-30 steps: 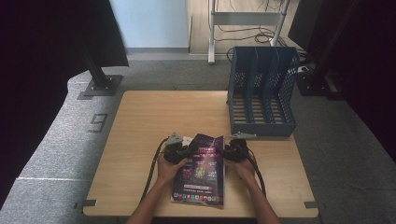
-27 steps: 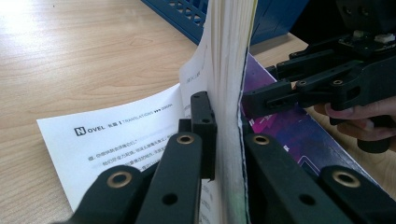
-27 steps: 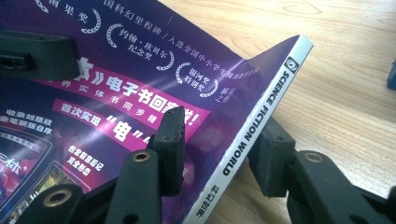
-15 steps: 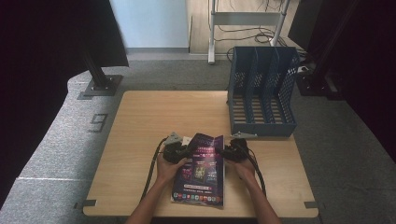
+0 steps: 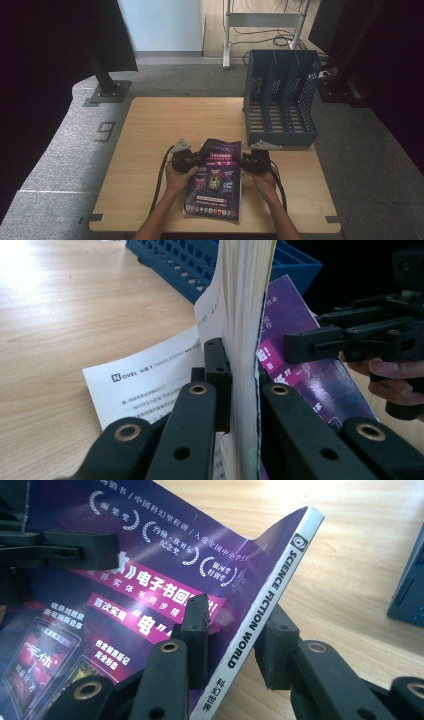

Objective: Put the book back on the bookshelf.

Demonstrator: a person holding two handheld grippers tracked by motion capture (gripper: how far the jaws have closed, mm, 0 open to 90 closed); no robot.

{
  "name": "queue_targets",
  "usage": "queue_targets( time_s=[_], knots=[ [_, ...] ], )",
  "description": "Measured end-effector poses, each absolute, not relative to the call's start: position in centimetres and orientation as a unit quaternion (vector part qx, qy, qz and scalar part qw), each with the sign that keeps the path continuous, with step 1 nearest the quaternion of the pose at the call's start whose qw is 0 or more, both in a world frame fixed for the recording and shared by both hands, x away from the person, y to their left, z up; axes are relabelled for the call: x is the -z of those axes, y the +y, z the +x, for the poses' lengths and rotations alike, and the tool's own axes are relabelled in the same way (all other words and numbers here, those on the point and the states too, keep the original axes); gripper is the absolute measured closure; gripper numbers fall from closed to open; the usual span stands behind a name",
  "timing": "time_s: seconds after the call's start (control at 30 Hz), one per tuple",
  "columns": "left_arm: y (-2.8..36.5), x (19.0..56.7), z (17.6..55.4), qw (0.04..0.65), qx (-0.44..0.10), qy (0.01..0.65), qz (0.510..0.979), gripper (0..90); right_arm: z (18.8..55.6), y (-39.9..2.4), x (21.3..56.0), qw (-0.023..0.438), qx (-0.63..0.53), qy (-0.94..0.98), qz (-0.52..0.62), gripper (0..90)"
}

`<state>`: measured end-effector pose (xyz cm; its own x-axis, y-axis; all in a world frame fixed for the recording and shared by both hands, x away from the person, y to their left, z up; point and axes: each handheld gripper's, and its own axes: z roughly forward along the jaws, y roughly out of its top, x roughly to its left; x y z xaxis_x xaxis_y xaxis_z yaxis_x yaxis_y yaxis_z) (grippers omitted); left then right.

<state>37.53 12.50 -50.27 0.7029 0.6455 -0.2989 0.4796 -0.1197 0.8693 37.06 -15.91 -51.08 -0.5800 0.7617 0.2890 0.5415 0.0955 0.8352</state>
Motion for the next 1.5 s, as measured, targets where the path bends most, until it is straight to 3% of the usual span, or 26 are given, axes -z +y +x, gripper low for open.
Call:
queue_targets(
  time_s=[1.5],
  knots=[
    [13.1,47.6,37.0,0.573,-0.085,0.359,0.732,87.3,35.3,-15.8,48.0,0.168,-0.539,0.724,0.396,69.3]
  ],
)
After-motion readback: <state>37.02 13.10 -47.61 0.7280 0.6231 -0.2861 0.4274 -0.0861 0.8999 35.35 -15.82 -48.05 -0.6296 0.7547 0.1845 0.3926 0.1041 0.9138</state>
